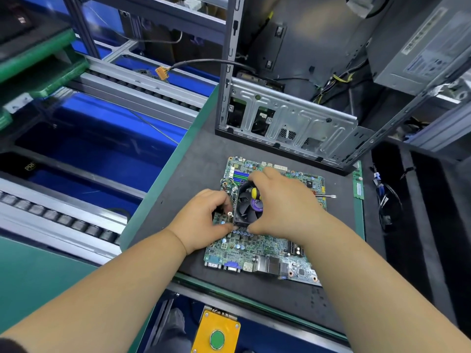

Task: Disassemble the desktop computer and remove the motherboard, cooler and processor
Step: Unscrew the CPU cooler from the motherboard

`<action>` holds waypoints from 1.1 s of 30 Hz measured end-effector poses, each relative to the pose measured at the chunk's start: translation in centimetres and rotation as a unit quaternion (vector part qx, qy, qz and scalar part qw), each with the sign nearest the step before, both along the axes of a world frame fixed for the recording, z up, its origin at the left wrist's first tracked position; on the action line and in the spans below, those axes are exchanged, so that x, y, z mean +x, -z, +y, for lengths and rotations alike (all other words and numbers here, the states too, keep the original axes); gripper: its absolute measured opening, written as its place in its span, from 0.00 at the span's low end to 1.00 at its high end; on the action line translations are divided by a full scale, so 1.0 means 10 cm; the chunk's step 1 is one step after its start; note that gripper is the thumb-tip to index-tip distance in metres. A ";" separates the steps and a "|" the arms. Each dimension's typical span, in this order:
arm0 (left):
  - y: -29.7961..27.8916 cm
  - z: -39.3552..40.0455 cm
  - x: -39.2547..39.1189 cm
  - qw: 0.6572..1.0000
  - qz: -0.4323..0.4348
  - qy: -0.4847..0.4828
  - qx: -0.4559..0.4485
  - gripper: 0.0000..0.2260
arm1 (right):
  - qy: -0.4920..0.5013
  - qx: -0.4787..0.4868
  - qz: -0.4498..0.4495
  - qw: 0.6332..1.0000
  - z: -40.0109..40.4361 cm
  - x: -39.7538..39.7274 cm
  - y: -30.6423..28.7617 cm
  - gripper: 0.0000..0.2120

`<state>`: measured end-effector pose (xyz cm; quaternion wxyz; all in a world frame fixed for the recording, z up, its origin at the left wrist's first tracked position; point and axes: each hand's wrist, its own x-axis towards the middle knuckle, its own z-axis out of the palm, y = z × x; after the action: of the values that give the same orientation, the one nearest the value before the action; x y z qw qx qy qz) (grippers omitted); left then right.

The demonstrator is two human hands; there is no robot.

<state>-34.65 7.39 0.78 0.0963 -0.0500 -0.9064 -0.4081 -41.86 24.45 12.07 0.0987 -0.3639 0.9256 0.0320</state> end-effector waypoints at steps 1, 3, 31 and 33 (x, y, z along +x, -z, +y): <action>0.00 0.00 0.00 1.000 0.000 -0.002 0.002 0.15 | 0.009 -0.008 -0.015 1.000 0.00 -0.01 -0.01 0.37; 0.01 0.00 0.00 1.000 -0.002 -0.005 0.008 0.15 | 0.028 -0.025 -0.047 0.998 0.01 -0.04 -0.02 0.38; -0.03 0.01 0.02 0.997 -0.037 -0.018 0.066 0.09 | 0.039 -0.135 0.009 0.990 0.37 -0.09 -0.60 0.41; -0.15 0.06 0.03 0.983 -0.061 -0.057 0.161 0.11 | 0.055 -0.161 -0.004 0.985 0.49 -0.08 -0.60 0.40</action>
<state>-34.39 7.98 2.28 0.0704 0.0429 -0.8344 -0.5450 -42.64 29.37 18.03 0.0441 -0.3234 0.9371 -0.1241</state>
